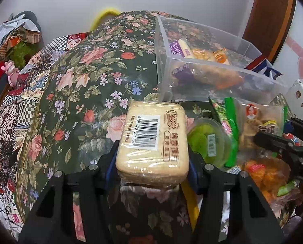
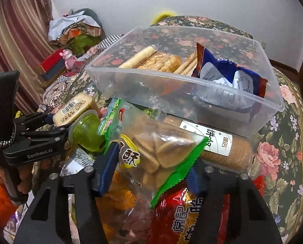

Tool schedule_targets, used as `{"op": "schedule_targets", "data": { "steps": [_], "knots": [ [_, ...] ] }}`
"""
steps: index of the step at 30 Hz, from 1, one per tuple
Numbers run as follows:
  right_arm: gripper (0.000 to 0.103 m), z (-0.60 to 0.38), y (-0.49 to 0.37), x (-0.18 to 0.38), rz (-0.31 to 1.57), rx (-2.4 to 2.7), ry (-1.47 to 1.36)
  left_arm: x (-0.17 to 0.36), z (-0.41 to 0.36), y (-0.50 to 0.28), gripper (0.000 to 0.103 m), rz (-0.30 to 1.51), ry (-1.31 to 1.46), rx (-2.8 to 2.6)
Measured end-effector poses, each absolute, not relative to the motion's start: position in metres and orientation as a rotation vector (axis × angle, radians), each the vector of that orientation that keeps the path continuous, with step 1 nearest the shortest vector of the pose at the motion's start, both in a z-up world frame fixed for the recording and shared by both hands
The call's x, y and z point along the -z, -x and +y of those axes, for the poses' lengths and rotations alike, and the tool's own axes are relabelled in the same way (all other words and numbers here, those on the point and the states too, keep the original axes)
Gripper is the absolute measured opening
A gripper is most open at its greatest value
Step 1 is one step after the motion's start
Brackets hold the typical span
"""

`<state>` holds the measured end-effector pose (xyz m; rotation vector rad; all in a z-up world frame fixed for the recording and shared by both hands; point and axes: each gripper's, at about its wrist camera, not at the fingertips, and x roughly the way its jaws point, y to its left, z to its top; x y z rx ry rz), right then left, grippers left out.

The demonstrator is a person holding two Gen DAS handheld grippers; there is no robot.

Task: Organize snacks
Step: 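Grasp the cookie bag with the right tool while the left grasps the cracker block, then lower both held snacks into the clear box and open both tools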

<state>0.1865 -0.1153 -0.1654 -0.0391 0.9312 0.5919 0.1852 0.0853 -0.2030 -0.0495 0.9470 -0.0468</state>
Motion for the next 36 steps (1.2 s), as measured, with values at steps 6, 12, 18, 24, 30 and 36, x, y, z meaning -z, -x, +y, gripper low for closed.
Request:
{"op": "schedule_targets", "data": {
  "steps": [6, 12, 18, 24, 30, 36],
  "knots": [
    [0.043, -0.120, -0.181, 0.159, 0.904, -0.605, 0.023, 0.187, 0.088, -0.172, 0.055, 0.907, 0.048, 0.031],
    [0.043, -0.128, -0.175, 0.145, 0.863, -0.611, -0.006, 0.164, 0.090, -0.163, 0.055, 0.852, 0.053, 0.016],
    [0.043, -0.141, -0.174, 0.122, 0.798, -0.593, -0.037, 0.133, 0.086, -0.156, 0.055, 0.787, 0.058, 0.022],
    [0.043, -0.156, -0.177, 0.091, 0.704, -0.569, -0.062, 0.104, 0.077, -0.160, 0.055, 0.726, 0.062, 0.036],
    [0.043, -0.167, -0.186, 0.069, 0.624, -0.544, -0.086, 0.085, 0.065, -0.176, 0.055, 0.682, 0.077, 0.064],
    [0.043, -0.180, -0.204, 0.058, 0.587, -0.511, -0.117, 0.075, 0.046, -0.205, 0.055, 0.664, 0.070, 0.096]
  ]
}}
